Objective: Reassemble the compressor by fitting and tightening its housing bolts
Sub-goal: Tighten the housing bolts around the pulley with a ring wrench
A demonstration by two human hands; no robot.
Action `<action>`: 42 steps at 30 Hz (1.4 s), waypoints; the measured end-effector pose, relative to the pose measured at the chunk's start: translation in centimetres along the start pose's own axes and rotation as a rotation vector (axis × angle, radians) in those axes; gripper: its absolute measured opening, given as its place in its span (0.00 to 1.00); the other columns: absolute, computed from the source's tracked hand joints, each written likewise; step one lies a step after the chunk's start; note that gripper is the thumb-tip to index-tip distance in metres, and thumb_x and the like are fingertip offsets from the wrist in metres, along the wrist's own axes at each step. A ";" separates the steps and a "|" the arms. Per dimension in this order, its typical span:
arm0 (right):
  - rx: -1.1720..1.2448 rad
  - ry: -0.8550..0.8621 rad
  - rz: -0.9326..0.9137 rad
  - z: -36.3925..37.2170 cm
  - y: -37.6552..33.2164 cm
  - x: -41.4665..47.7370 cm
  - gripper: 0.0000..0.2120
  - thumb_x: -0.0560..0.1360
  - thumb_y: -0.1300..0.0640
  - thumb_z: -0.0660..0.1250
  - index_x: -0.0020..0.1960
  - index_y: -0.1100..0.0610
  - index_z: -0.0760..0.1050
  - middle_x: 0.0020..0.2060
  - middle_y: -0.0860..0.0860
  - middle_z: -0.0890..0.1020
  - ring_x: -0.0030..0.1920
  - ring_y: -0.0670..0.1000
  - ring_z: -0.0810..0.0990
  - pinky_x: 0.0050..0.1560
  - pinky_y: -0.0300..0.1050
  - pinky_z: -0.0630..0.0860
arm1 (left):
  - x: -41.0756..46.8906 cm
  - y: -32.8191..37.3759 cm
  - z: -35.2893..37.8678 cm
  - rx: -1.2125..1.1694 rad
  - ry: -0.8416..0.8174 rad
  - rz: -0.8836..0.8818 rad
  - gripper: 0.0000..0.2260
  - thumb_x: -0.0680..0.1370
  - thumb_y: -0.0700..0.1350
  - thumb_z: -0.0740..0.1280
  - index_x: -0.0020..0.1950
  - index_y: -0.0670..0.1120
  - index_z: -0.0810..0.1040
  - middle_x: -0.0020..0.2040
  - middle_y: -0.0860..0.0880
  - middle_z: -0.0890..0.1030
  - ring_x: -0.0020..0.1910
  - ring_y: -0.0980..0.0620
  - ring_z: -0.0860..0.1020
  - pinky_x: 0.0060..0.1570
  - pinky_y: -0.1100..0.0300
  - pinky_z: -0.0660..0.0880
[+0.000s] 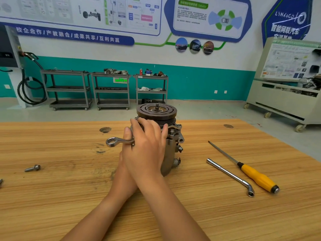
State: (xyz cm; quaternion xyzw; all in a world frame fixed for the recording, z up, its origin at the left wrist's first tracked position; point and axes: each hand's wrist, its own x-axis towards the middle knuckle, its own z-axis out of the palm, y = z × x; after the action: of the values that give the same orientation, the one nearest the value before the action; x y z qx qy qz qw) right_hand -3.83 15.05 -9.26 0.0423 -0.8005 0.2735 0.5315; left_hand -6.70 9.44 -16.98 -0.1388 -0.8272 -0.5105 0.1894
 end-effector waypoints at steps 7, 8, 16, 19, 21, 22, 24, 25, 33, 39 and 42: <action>0.238 0.213 -0.199 -0.2 0.6 1.7 0.16 0.78 0.58 0.57 0.39 0.64 0.80 0.31 0.55 0.78 0.34 0.55 0.77 0.49 0.59 0.78 | 0.5 -0.4 0.3 -0.019 -0.020 0.020 0.25 0.73 0.51 0.65 0.66 0.38 0.69 0.60 0.41 0.73 0.59 0.44 0.73 0.48 0.59 0.70; 0.385 0.287 -0.197 -1.0 0.4 2.5 0.19 0.79 0.58 0.55 0.39 0.66 0.78 0.29 0.54 0.76 0.31 0.52 0.74 0.38 0.51 0.77 | 0.4 -0.3 0.2 -0.064 -0.014 0.017 0.29 0.74 0.50 0.66 0.73 0.46 0.62 0.66 0.45 0.70 0.62 0.50 0.71 0.51 0.59 0.71; 1.538 0.656 0.383 -11.0 5.2 11.4 0.17 0.82 0.59 0.49 0.35 0.56 0.64 0.18 0.43 0.57 0.19 0.44 0.53 0.23 0.34 0.54 | 0.2 0.4 -0.1 -0.136 -0.003 0.016 0.39 0.76 0.45 0.67 0.59 0.81 0.41 0.72 0.54 0.62 0.67 0.56 0.66 0.58 0.59 0.67; 1.510 0.600 0.785 -10.1 9.0 12.0 0.18 0.82 0.53 0.51 0.34 0.55 0.61 0.19 0.46 0.55 0.21 0.46 0.51 0.23 0.36 0.49 | 0.2 0.3 0.0 -0.118 0.008 0.029 0.39 0.76 0.45 0.67 0.59 0.80 0.41 0.72 0.54 0.62 0.68 0.55 0.66 0.57 0.59 0.68; 1.456 0.552 0.924 -9.0 10.8 11.7 0.17 0.81 0.54 0.51 0.34 0.55 0.60 0.19 0.46 0.55 0.20 0.46 0.51 0.22 0.37 0.49 | 0.2 0.2 0.0 -0.114 0.012 0.031 0.40 0.76 0.45 0.67 0.59 0.81 0.41 0.72 0.54 0.62 0.68 0.54 0.66 0.59 0.56 0.69; 1.451 0.535 0.967 -8.6 11.5 11.5 0.17 0.81 0.55 0.51 0.34 0.55 0.60 0.19 0.46 0.56 0.20 0.46 0.52 0.22 0.36 0.49 | 0.2 0.2 0.0 -0.111 0.015 0.028 0.40 0.76 0.45 0.67 0.59 0.81 0.40 0.72 0.54 0.62 0.68 0.55 0.66 0.59 0.56 0.69; 1.477 0.527 1.041 -8.2 12.6 11.3 0.16 0.81 0.54 0.52 0.34 0.55 0.61 0.19 0.46 0.56 0.20 0.46 0.52 0.21 0.35 0.50 | 0.2 0.2 0.0 -0.114 0.016 0.026 0.40 0.76 0.45 0.67 0.59 0.81 0.41 0.71 0.55 0.62 0.66 0.57 0.67 0.57 0.59 0.70; 1.492 0.534 1.076 -8.0 13.0 11.3 0.16 0.81 0.55 0.52 0.34 0.55 0.61 0.19 0.46 0.56 0.20 0.46 0.52 0.20 0.35 0.51 | 0.2 0.1 0.1 -0.116 0.018 0.025 0.40 0.76 0.45 0.67 0.59 0.81 0.41 0.71 0.55 0.63 0.65 0.58 0.67 0.55 0.62 0.69; 1.492 0.462 1.247 -6.4 14.3 11.8 0.13 0.78 0.62 0.50 0.34 0.56 0.58 0.17 0.46 0.57 0.17 0.46 0.53 0.18 0.34 0.52 | 0.3 -0.2 0.1 -0.115 0.024 0.009 0.40 0.76 0.44 0.66 0.58 0.82 0.41 0.71 0.56 0.63 0.63 0.61 0.67 0.46 0.71 0.67; 1.100 0.403 1.203 -3.4 13.7 11.0 0.13 0.79 0.59 0.54 0.36 0.56 0.62 0.22 0.47 0.59 0.19 0.45 0.55 0.21 0.36 0.51 | 0.3 -0.1 -0.1 -0.100 0.020 0.006 0.40 0.77 0.45 0.66 0.58 0.82 0.40 0.72 0.56 0.62 0.63 0.61 0.67 0.46 0.70 0.68; 1.248 0.404 1.248 -4.1 14.9 10.8 0.13 0.79 0.59 0.54 0.35 0.55 0.62 0.20 0.46 0.59 0.18 0.45 0.55 0.20 0.35 0.52 | 0.3 -0.1 -0.1 -0.087 0.022 0.014 0.41 0.76 0.45 0.66 0.58 0.82 0.40 0.72 0.56 0.62 0.62 0.61 0.68 0.47 0.68 0.69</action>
State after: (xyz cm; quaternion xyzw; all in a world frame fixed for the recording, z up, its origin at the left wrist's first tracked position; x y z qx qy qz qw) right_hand -10.43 32.00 -4.51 -0.1679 -0.2757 0.8984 0.2977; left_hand -6.98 9.33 -16.87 -0.1471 -0.8012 -0.5460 0.1957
